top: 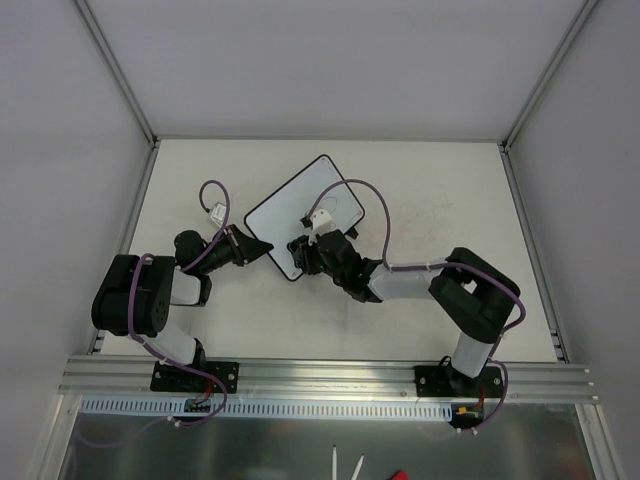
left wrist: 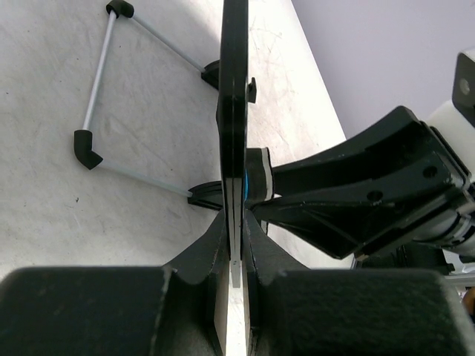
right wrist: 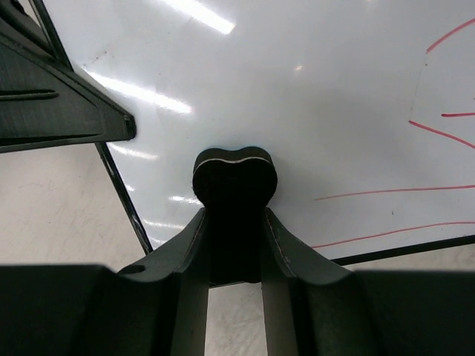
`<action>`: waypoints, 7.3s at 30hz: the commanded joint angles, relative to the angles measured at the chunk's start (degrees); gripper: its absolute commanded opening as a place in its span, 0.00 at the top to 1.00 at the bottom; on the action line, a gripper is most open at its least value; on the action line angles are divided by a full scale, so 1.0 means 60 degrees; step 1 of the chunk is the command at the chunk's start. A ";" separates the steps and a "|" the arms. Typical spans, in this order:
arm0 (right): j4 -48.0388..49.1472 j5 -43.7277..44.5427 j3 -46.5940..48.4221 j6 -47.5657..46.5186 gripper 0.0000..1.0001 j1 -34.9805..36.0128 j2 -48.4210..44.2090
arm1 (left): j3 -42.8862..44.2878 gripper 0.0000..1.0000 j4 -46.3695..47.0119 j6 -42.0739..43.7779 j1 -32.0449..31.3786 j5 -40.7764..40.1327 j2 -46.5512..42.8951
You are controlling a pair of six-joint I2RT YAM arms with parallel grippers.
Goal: Erase the whiteboard
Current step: Hold the whiteboard at the whiteboard stand.
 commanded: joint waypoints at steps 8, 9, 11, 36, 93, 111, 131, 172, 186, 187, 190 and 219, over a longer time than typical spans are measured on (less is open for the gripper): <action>-0.1212 0.0469 0.0411 0.0983 1.00 -0.1402 0.0538 | 0.0130 1.00 0.2500 -0.0011 -0.0066 0.0657 -0.0413; -0.1286 0.0485 0.0441 0.1158 1.00 -0.1562 0.0553 | 0.0130 1.00 0.2500 0.0004 -0.0051 0.0671 -0.0413; -0.1359 0.0528 0.0441 0.1276 1.00 -0.1695 0.0553 | 0.0130 1.00 0.2500 0.0004 -0.0066 0.0657 -0.0413; -0.3029 0.0265 0.2008 0.1101 1.00 -0.3101 0.0860 | 0.0174 1.00 0.2471 0.0019 -0.0066 0.0686 -0.0339; -0.7849 -0.3412 0.9582 -0.2414 1.00 -0.3424 0.2911 | -0.0734 1.00 0.3188 -0.0172 -0.0066 -0.0310 -0.0267; -0.8259 -0.2490 1.0370 -0.3162 1.00 -0.2765 0.3731 | -0.0720 1.00 0.3350 -0.0187 -0.0066 -0.0266 -0.0163; -0.9035 -0.2181 1.1793 -0.2547 0.99 -0.3658 0.4771 | -0.0647 1.00 0.3174 0.0033 -0.0066 -0.0178 -0.0237; -0.9504 -0.0791 1.2921 -0.2855 1.00 -0.4083 0.5197 | -0.0632 1.00 0.2604 0.0224 -0.0080 -0.0178 -0.0720; -0.9124 -0.0189 1.1912 -0.2679 1.00 -0.4215 0.4215 | -0.0778 1.00 0.2339 0.0180 -0.0080 -0.0456 -0.1290; -0.9138 -0.0291 1.1795 -0.2620 1.00 -0.4273 0.4143 | -0.0851 1.00 0.2368 0.0165 -0.0095 -0.0558 -0.1364; -0.9065 -0.0496 1.1195 -0.2401 1.00 -0.4464 0.3835 | -0.1261 1.00 0.2573 0.0092 -0.0095 -0.1071 -0.1701; -0.6782 -0.3132 0.8088 -0.2019 1.00 -0.4640 0.1769 | -0.1687 0.41 0.2925 0.0224 -0.0374 -0.1834 -0.1467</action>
